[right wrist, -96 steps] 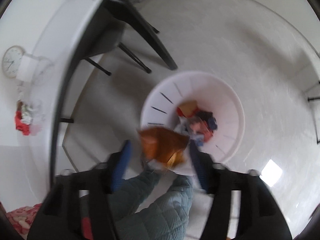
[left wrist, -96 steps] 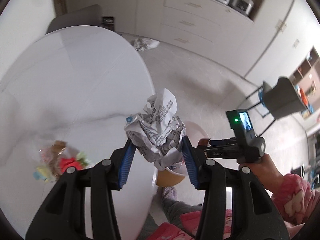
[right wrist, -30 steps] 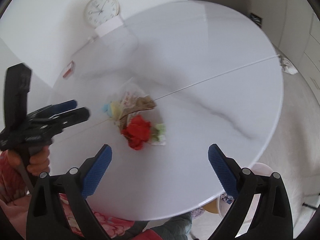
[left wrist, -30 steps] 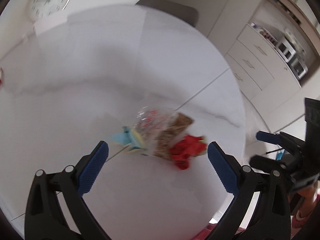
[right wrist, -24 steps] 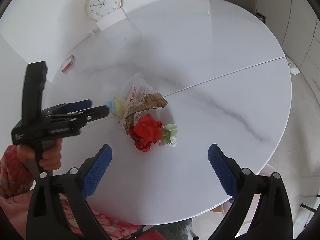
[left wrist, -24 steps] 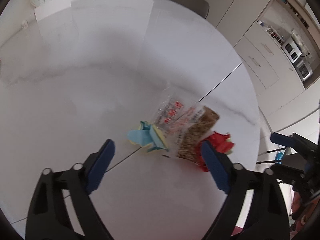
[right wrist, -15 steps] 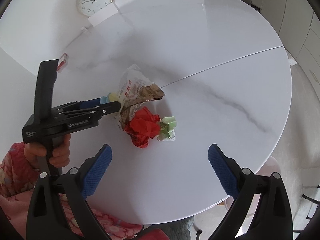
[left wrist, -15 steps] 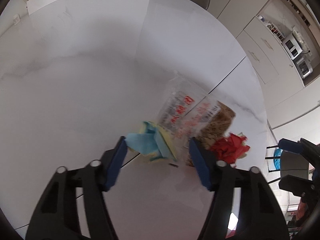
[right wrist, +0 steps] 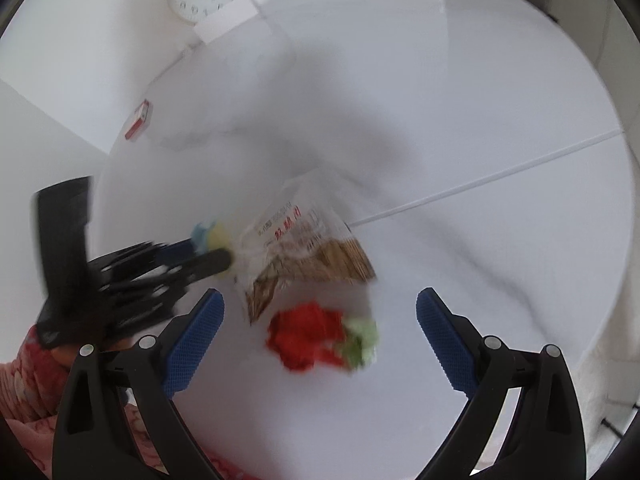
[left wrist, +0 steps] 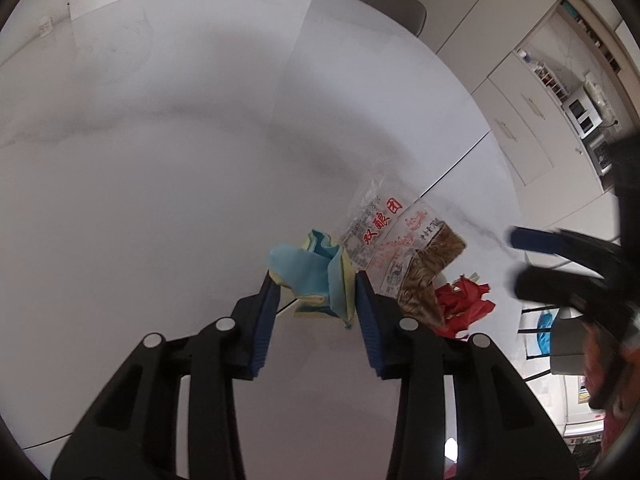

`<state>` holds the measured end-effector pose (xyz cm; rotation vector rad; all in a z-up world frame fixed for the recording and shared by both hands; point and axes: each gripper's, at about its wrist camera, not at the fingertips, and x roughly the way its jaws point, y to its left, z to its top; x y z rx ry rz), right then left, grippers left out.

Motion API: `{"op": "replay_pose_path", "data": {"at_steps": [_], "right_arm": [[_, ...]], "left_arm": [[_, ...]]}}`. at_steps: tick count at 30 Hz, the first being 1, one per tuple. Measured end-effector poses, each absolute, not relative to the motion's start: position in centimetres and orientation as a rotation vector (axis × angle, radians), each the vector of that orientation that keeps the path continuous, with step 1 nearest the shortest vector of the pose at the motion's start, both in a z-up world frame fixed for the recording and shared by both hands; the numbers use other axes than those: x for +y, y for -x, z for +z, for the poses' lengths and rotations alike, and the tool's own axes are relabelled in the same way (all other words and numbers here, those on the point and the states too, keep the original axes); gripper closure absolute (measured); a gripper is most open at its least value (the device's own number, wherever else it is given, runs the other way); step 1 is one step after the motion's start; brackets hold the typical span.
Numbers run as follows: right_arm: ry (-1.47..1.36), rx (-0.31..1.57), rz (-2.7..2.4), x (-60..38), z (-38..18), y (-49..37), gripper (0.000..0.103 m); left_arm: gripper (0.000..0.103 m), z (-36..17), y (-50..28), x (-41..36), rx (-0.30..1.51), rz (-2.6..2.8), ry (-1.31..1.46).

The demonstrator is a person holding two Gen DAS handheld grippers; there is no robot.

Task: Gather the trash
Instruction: 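Move both open tools back over the remaining trash on the table, then grasp the light-blue tissue with the left gripper while the right grasps the printed plastic bag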

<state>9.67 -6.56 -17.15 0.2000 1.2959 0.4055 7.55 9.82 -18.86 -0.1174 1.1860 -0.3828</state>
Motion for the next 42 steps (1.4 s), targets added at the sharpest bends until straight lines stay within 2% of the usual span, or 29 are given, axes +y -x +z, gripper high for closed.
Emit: {"op": "replay_pose_path", "data": {"at_steps": [7,10,12,16,23,24,26,27,31,35,42], "right_arm": [[-0.084,1.373,0.476,-3.8,-18.9,-14.1,0.007],[0.023,1.36,0.505,-1.8,-17.8,-14.1,0.007],[0.101,1.355,0.52,-0.2,-17.3,-13.6,0.002],[0.236,1.349,0.539,2.3,-18.1,-12.6,0.002],[0.095,1.463,0.497,1.5,-21.3,-15.0,0.003],[0.075,1.475,0.497,1.6,-21.5,-15.1,0.005],[0.033,1.491,0.506,1.5,-21.8,-15.3,0.028],[0.018,1.496,0.513,1.6,-21.7,-15.4,0.035],[0.011,1.476,0.53,2.2,-21.3,-15.2,0.054],[0.005,1.435,0.533,2.2,-20.5,-15.2,0.061],[-0.092,1.305,0.495,-2.4,-16.2,-14.0,0.062]], "left_arm": [[0.065,-17.2,-6.6,11.9,1.156,-0.36,0.135],[0.065,-16.6,-6.1,12.8,1.146,-0.345,0.132],[0.065,-16.2,-5.9,13.1,1.135,-0.338,0.146],[0.065,-15.8,-5.7,14.2,1.12,-0.313,0.178],[0.065,-16.3,-5.5,14.8,1.126,-0.268,0.214],[0.065,-16.3,-5.3,15.1,1.127,-0.265,0.217],[0.065,-16.3,-5.2,14.9,1.126,-0.26,0.219],[0.065,-16.3,-5.2,15.0,1.124,-0.26,0.221],[0.065,-16.3,-5.3,14.9,1.122,-0.258,0.218],[0.065,-16.0,-5.0,14.5,1.115,-0.259,0.199],[0.065,-13.5,-4.3,12.4,1.081,-0.308,0.154]]}}
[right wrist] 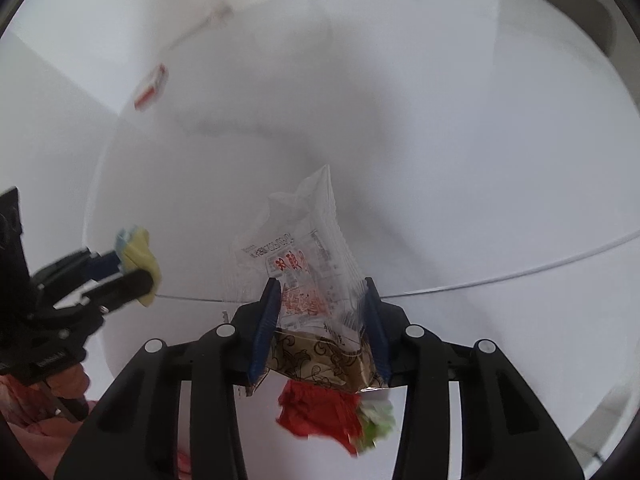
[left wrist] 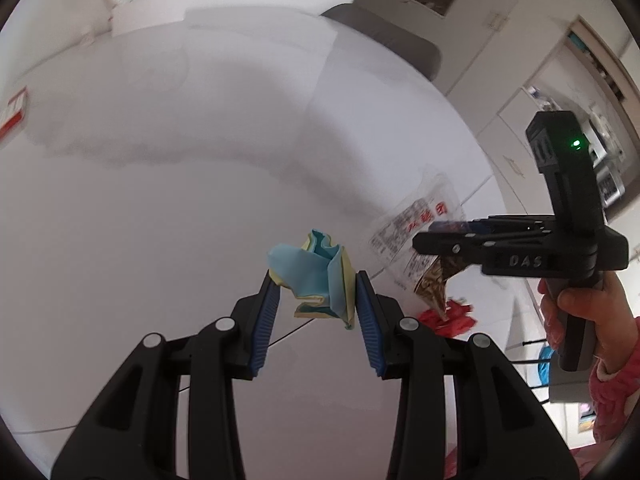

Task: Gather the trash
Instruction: 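Grasp the light-blue tissue with the left gripper while the right grasps the printed plastic bag, then carry tissue and plastic bag to the wastebasket and release both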

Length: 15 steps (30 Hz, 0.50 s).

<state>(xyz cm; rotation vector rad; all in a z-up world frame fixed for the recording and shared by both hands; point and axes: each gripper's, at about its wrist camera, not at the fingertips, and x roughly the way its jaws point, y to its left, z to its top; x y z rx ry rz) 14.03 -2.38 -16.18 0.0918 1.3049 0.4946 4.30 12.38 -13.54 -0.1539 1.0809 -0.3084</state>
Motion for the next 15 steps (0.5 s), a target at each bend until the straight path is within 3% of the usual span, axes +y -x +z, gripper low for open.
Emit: {"op": "replay_pose_path", "data": {"at_steps": [9,15], "right_arm": [[-0.25,1.159,0.213,-17.6,-11.1,-2.9,0.06],[-0.385,1.244,-0.069,-27.3,-17.2,7.2,0.058]], "left_arm": [[0.065,-10.0,-2.8,2.7,1.046,-0.55,0.03],[0.065,-9.5,0.0,-6.3,1.064,-0.754,-0.089]]}}
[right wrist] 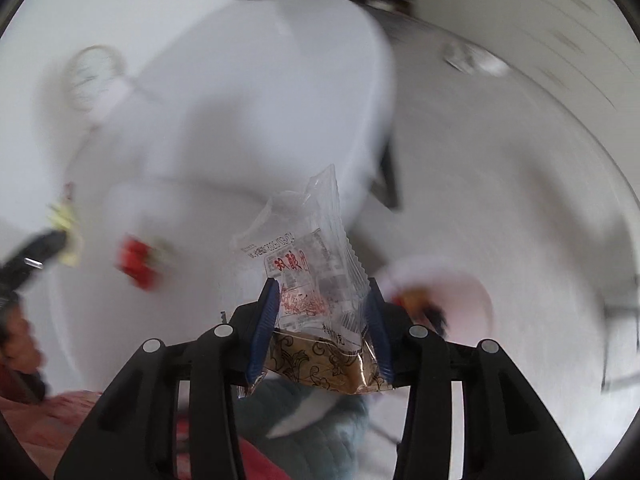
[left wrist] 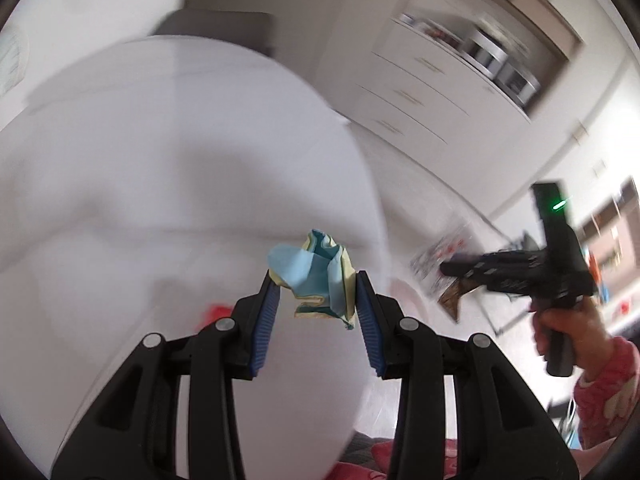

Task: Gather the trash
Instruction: 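Carry tissue and plastic bag to the wastebasket and release both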

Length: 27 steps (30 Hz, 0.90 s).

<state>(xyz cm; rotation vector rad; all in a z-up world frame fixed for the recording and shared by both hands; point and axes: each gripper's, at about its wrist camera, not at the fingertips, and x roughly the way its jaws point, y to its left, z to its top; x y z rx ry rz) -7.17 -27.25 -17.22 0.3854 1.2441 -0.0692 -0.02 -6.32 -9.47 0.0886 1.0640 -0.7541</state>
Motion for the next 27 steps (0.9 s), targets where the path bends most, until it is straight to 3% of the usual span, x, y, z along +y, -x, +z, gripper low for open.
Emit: {"op": "replay_pose_path", "data": {"at_steps": [4,9,11,14,24,27], "right_arm": [[-0.478,1.344,-0.167,-30.2,-24.0,10.9,0.057],[-0.547,1.436,-0.272,-33.3,-30.8,13.1,0.036],[-0.562,1.439,-0.289,-33.7,-31.5,13.2,0.022],[-0.572,1.417,-0.303,-34.5,-31.2,13.9,0.015],[-0.574,1.288,-0.361,-37.3,-25.2,18.2,0.007],[-0.572,1.256,-0.385,-37.9,-23.6,19.2,0.006]], "left_arm": [[0.065,-10.0,1.3,-11.0,1.1,-0.839,-0.153],[0.065,-10.9,3.1,-15.8,1.142,-0.896,-0.233],[0.065,-11.0,3.2,-17.7,1.148,-0.903,-0.262],[0.065,-11.7,4.4,-19.8,1.145,-0.924,-0.295],[0.064,-14.2,6.7,-24.7,1.189,-0.985,-0.353],[0.057,-15.0,7.5,-26.1,1.213,-1.005,-0.369]]}}
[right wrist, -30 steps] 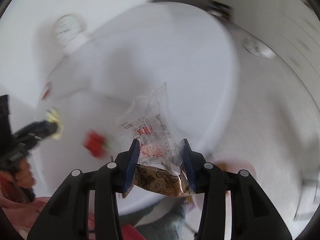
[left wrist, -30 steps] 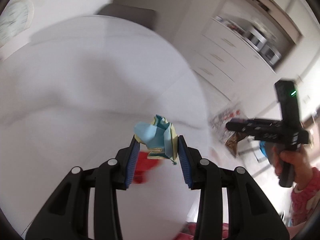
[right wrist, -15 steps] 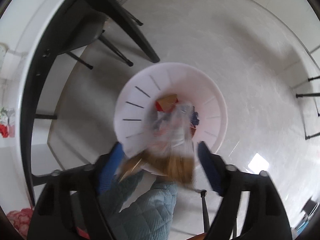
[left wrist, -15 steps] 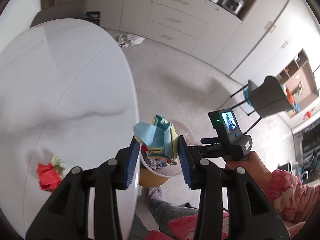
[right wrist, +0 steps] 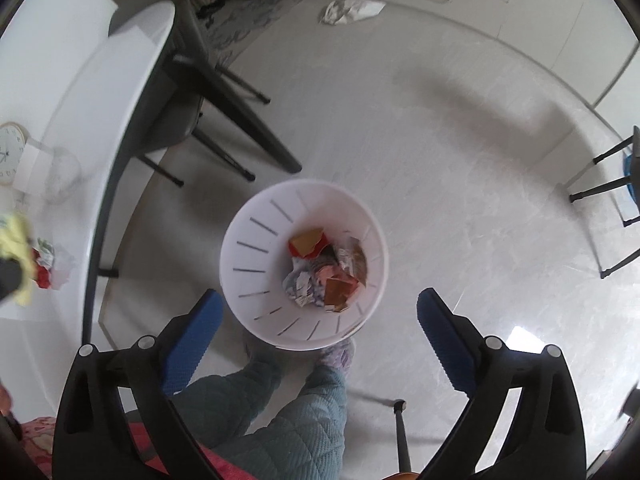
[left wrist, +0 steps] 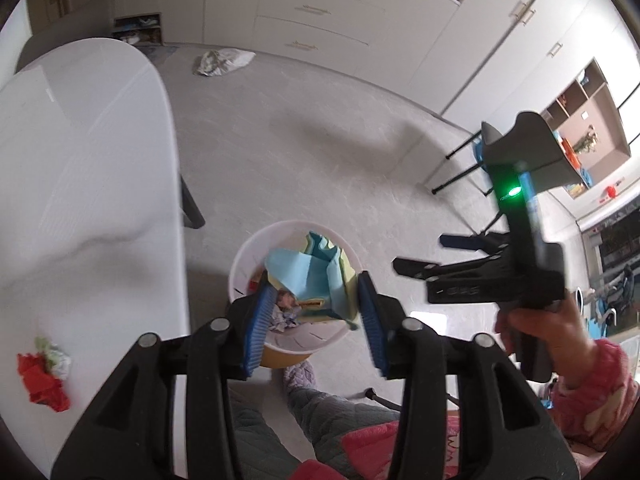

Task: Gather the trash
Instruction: 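Carry tissue and plastic bag to the wastebasket and release both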

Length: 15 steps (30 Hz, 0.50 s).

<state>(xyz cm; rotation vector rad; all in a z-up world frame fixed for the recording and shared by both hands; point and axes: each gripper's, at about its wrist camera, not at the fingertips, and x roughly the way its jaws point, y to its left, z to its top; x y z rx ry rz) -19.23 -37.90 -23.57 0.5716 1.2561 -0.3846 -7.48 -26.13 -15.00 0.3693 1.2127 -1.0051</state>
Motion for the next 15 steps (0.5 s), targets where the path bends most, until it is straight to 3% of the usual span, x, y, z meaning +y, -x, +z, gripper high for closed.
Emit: {"op": "replay_pose_path", "data": {"at_steps": [2,4,6,15], "right_arm": [[-0.575,1.239,-0.394,-38.3,-22.7,19.8,0.006],[-0.584,1.224,-0.399,-38.7,-22.1,20.3,0.005],[-0.591,1.214,-0.403,-38.9,-21.7,20.6,0.004],[-0.591,1.198,-0.374,-38.4,-20.7,20.2,0.003]], "left_arm": [[0.042,-15.4,7.8,-26.8,1.231,-1.015,-0.367],[0.017,-15.5,8.1,-27.2,1.24,-1.004,-0.361],[0.01,-15.3,8.5,-27.2,1.235,-1.001,-0.361],[0.008,-14.0,8.2,-25.7,1.192,-0.943,-0.357]]}}
